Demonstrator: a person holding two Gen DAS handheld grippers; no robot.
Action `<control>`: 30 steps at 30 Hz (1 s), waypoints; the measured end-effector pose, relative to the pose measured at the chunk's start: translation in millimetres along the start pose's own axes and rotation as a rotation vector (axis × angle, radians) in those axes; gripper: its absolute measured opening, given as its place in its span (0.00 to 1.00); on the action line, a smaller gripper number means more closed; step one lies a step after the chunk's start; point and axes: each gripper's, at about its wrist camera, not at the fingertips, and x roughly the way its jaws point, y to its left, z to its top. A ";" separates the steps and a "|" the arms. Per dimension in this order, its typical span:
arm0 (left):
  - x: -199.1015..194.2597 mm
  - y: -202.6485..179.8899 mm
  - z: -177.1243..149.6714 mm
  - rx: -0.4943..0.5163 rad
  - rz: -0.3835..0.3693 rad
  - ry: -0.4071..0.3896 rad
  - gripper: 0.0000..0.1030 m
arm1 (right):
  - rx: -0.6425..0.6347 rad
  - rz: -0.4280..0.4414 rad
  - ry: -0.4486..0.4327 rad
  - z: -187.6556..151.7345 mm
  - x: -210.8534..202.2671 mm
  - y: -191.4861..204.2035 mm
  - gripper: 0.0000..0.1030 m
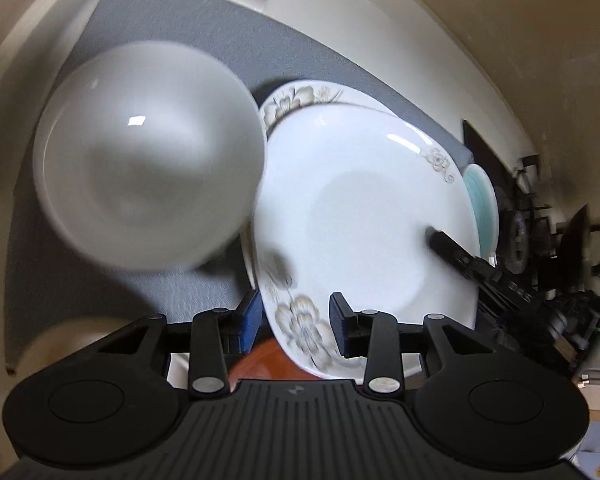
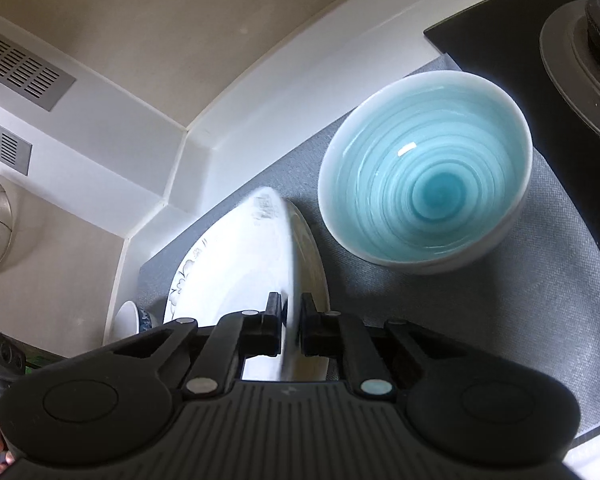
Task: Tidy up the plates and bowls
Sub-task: 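Lower the white plate onto the other white plate and open both grippers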
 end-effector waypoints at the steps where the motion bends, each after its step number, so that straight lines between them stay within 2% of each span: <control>1: -0.6 0.6 -3.0 -0.001 -0.009 0.003 0.37 | 0.003 0.000 -0.002 0.1 0.1 0.3 0.09; 7: 10.7 -5.1 -11.6 0.020 0.034 0.001 0.32 | -0.018 -0.010 0.007 2.7 2.1 4.9 0.10; 10: 15.2 -2.9 -16.8 0.019 0.069 -0.012 0.19 | -0.005 -0.051 0.041 6.6 5.8 4.5 0.18; 12: 15.7 -0.7 -18.4 0.013 0.059 -0.020 0.19 | 0.021 -0.035 0.057 9.2 4.4 2.9 0.23; 18: 13.2 4.7 -22.3 0.011 0.044 -0.026 0.18 | -0.084 -0.107 0.082 10.9 -6.1 22.1 0.26; 20: 11.2 5.4 -22.1 0.009 0.038 -0.029 0.19 | -0.113 -0.160 0.088 9.6 -11.3 26.9 0.34; 24: 7.5 6.8 -22.0 0.025 0.042 -0.035 0.19 | -0.090 -0.172 0.087 6.3 -23.9 28.7 0.33; 30: 6.8 1.4 -23.1 0.024 0.032 -0.036 0.18 | -0.137 -0.229 0.107 -6.0 -28.3 32.5 0.25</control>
